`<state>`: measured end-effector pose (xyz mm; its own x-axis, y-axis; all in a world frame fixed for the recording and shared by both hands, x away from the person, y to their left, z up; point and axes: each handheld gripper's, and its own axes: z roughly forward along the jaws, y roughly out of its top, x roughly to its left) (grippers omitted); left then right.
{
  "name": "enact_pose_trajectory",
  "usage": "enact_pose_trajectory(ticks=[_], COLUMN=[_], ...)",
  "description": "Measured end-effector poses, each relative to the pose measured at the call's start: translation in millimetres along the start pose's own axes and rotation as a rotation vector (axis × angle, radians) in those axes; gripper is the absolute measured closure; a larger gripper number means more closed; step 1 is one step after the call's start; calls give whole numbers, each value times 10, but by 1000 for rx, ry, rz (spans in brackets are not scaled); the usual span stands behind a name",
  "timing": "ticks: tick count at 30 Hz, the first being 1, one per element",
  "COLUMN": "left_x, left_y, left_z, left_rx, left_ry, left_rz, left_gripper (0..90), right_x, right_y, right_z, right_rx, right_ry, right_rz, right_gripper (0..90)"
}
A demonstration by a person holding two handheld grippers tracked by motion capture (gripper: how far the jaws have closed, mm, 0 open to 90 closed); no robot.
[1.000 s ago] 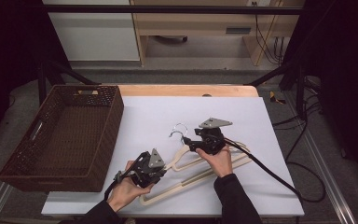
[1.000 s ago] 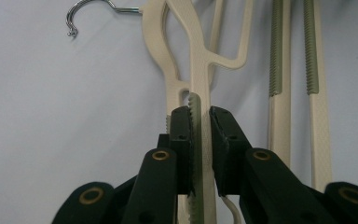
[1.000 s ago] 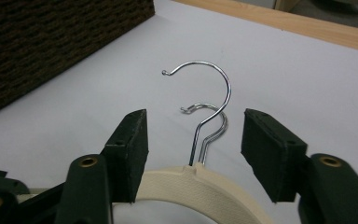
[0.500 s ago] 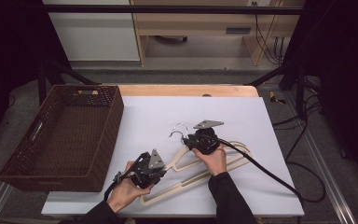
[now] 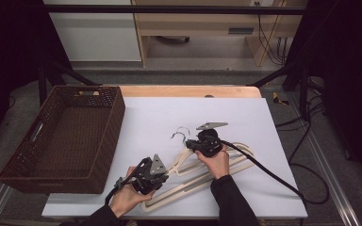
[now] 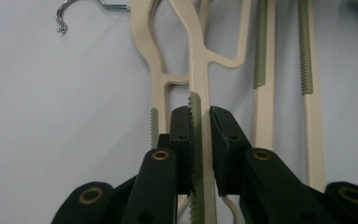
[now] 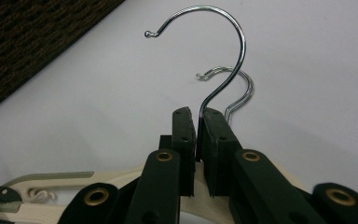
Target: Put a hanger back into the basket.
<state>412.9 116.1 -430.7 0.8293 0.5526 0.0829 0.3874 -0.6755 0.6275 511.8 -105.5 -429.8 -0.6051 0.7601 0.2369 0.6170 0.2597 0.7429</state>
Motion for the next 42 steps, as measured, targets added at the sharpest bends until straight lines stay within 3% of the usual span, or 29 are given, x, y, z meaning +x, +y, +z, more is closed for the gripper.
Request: enact_pose_trajectory(ticks=[1, 4, 6, 11, 13, 15, 19, 22, 27, 31, 35, 39, 42], left_x=[-4, -23, -5, 66, 100, 144, 182, 160, 105, 108, 107, 104, 78], left_y=[-8, -47, -52, 7, 53, 122, 253, 365, 486, 530, 522, 507, 506], left_z=[-4, 2, -22, -135, -168, -195, -167, -61, 122, 212, 210, 160, 119], left_rx=[5, 11, -7, -81, -117, -150, -180, -161, -126, -131, -154, -183, -207], left_ry=[0, -5, -30, -78, -81, -98, -147, -165, -184, -205, -234, -244, -280], left_rz=[6, 11, -1, -37, -57, -65, -88, -69, -56, -90, -126, -161, -184], left_gripper=[789, 783, 780, 588, 481, 430, 402, 403, 467, 622, 787, 824, 845], right_x=[21, 67, 108, 192, 222, 245, 290, 315, 348, 368, 377, 404, 424], right_y=[-9, -25, -38, -53, -65, -78, -122, -145, -163, -178, -184, -196, -197], right_z=[-18, -84, -130, -270, -316, -355, -441, -490, -536, -555, -586, -665, -745], right_rx=[-9, -40, -58, -88, -99, -114, -134, -150, -169, -180, -175, -199, -214], right_ry=[-1, 9, 0, 6, 5, 9, 15, 18, 31, 34, 42, 46, 62], right_rz=[0, 2, -4, -21, -37, -58, -89, -104, -125, -140, -145, -165, -159], right_gripper=[886, 891, 892, 893, 893, 892, 892, 891, 891, 890, 889, 880, 847])
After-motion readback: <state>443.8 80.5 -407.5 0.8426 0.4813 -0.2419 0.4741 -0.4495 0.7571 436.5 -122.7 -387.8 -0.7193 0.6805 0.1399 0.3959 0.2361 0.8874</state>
